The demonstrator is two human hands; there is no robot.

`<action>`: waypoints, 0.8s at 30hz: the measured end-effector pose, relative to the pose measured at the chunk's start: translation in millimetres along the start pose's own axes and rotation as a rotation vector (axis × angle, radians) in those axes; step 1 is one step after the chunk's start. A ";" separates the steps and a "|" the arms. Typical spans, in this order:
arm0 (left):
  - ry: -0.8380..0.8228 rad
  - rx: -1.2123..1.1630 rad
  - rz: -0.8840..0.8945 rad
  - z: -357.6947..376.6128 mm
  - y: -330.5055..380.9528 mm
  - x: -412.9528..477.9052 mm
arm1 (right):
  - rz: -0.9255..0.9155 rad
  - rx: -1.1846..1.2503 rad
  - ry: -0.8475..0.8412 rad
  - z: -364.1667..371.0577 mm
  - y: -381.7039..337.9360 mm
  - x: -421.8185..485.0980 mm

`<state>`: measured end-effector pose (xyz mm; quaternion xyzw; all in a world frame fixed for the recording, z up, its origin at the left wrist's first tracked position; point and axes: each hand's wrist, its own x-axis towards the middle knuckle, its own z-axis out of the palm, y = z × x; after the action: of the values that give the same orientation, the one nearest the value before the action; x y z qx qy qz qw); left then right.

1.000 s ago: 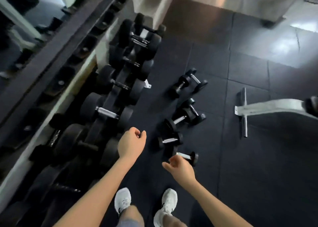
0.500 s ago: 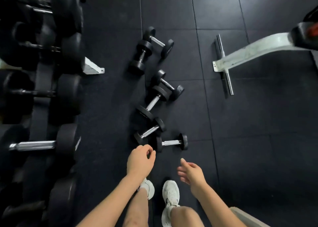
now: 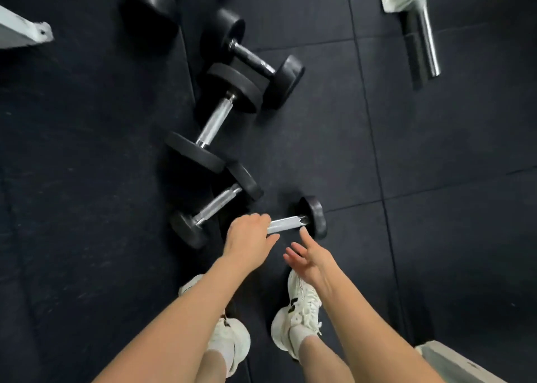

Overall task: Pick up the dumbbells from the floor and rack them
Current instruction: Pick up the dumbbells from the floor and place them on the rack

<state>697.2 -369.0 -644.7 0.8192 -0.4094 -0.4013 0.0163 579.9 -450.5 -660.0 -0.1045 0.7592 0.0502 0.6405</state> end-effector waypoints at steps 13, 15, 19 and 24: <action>-0.456 -0.032 -0.096 104.8 -5.7 124.1 | -0.069 0.330 -0.144 29.0 13.9 153.1; -0.478 -0.067 -0.119 104.9 -6.1 127.8 | -0.104 0.321 -0.145 30.5 15.2 153.8; -0.492 -0.181 -0.186 100.9 -6.0 120.8 | -0.131 0.251 -0.127 28.8 14.9 146.1; -0.482 -0.393 -0.245 79.4 -3.2 84.8 | -0.217 0.065 -0.138 18.3 10.6 110.0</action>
<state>675.1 -400.9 -754.2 0.7249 -0.2148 -0.6539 0.0284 577.8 -446.7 -771.9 -0.1614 0.6987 -0.0369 0.6960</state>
